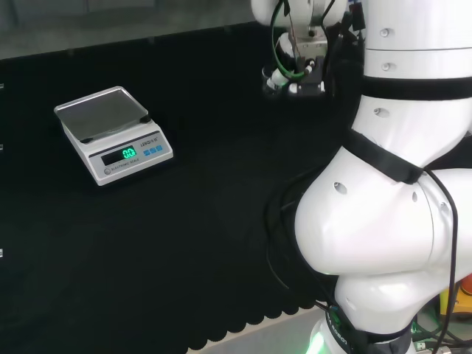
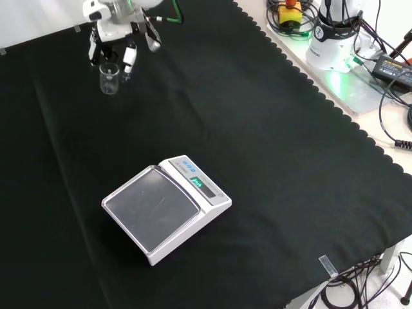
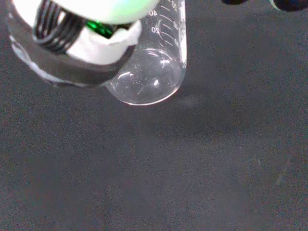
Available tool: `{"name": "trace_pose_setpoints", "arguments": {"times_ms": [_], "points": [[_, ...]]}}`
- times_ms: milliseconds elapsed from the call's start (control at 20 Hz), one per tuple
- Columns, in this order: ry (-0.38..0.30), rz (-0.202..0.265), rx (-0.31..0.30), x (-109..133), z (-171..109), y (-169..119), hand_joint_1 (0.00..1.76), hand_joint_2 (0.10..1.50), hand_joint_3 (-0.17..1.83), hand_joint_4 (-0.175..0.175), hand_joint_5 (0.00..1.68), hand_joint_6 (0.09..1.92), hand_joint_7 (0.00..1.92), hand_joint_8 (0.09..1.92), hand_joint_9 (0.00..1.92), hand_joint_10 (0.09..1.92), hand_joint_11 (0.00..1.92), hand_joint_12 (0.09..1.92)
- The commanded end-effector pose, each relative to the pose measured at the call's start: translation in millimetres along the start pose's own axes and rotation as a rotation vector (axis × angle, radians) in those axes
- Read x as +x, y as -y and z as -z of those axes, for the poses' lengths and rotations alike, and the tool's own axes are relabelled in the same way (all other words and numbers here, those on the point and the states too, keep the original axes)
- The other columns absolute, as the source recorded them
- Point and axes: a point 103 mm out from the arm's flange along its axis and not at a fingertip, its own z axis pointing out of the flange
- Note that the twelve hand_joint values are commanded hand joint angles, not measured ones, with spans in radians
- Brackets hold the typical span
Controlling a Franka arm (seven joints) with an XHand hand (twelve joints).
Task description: Pick up the beaker.
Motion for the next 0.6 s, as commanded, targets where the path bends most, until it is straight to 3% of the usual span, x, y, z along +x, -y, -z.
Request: {"name": "trace_pose_setpoints", "arguments": {"times_ms": [50, 150, 300, 450, 600], "points": [[-0.066, 0.094, -0.022, 22, 98, 34, 1.16, 0.57, 0.73, 0.171, 1.41, 0.46, 1.76, 0.2, 1.82, 0.13, 1.09, 1.06], [-0.087, 0.107, -0.011, 15, 130, 52, 1.17, 0.56, 0.76, 0.163, 1.41, 0.46, 1.78, 0.18, 1.83, 0.12, 1.1, 1.06], [-0.129, 0.112, 0.028, 23, 174, 79, 1.17, 0.55, 0.77, 0.159, 1.42, 0.46, 1.78, 0.18, 1.84, 0.12, 1.1, 1.06], [-0.179, 0.121, 0.078, 50, 213, 110, 1.17, 0.55, 0.77, 0.158, 1.42, 0.46, 1.79, 0.18, 1.84, 0.12, 1.1, 1.06], [-0.213, 0.138, 0.081, 77, 245, 146, 1.17, 0.54, 0.79, 0.147, 1.42, 0.46, 1.8, 0.17, 1.85, 0.11, 1.1, 1.06]]}}
